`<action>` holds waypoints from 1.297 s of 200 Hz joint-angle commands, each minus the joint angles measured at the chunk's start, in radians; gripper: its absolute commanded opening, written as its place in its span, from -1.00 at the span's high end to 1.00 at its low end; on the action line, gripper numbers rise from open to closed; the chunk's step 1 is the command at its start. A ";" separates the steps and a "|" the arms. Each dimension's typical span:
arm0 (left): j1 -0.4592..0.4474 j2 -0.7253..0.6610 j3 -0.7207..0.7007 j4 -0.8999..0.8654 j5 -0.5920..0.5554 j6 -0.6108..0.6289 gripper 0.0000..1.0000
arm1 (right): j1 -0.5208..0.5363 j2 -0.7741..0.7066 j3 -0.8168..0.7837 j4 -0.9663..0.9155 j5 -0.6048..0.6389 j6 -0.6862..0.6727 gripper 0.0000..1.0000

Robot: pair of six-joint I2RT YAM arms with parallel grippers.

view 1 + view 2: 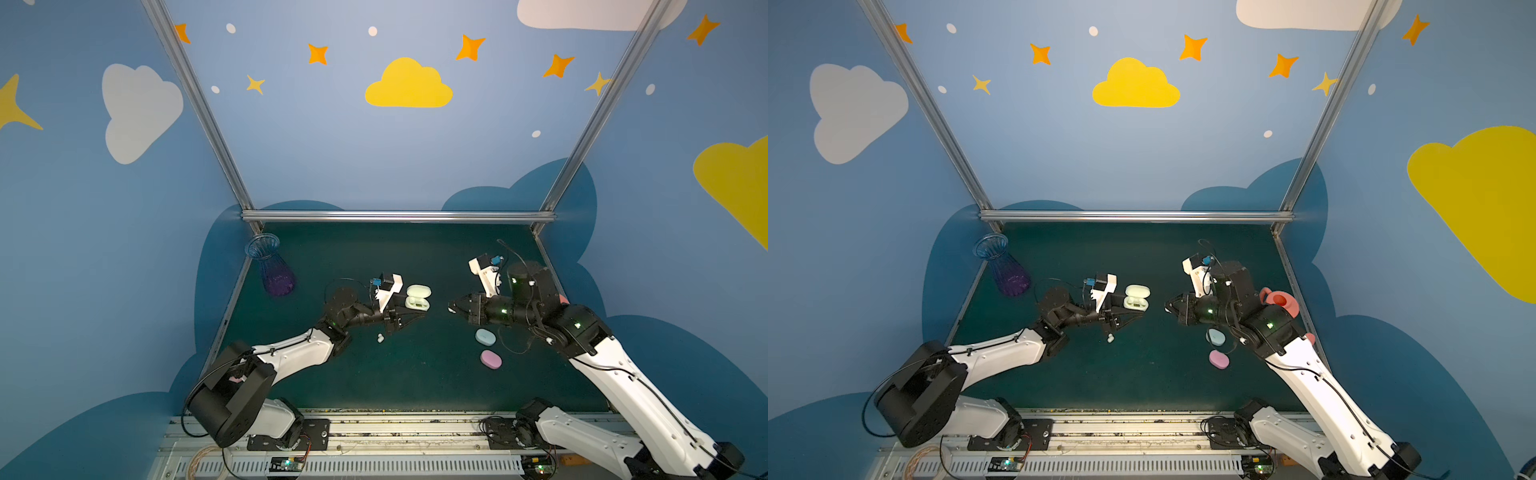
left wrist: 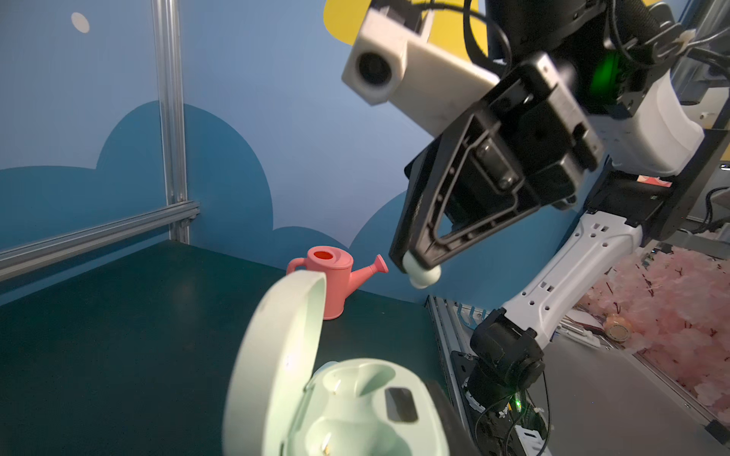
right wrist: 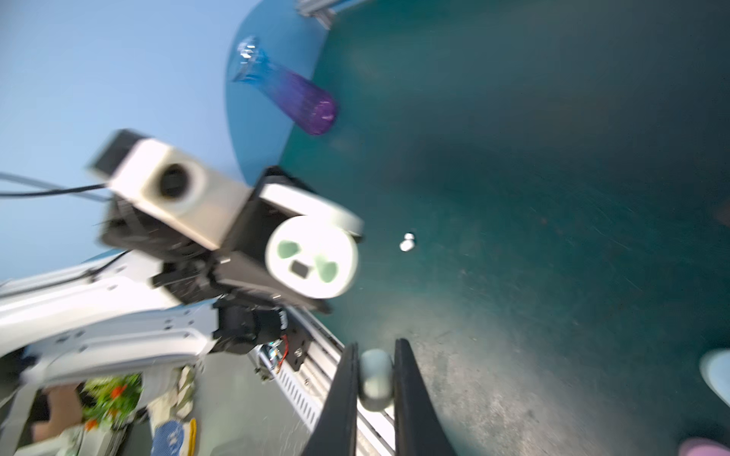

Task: Insert wireless bluetooth earbuds into charging case
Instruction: Insert the wireless bluetooth earbud into the charging case.

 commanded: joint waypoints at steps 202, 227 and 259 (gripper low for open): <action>-0.035 -0.010 0.061 0.054 0.183 0.046 0.93 | -0.002 0.100 -0.044 0.169 -0.299 0.010 0.80; -0.034 -0.015 0.056 0.056 0.173 0.052 0.93 | -0.001 0.102 -0.048 0.155 -0.299 0.009 0.76; -0.036 -0.018 0.059 0.057 0.175 0.048 0.93 | -0.001 0.100 -0.047 0.140 -0.270 0.001 0.48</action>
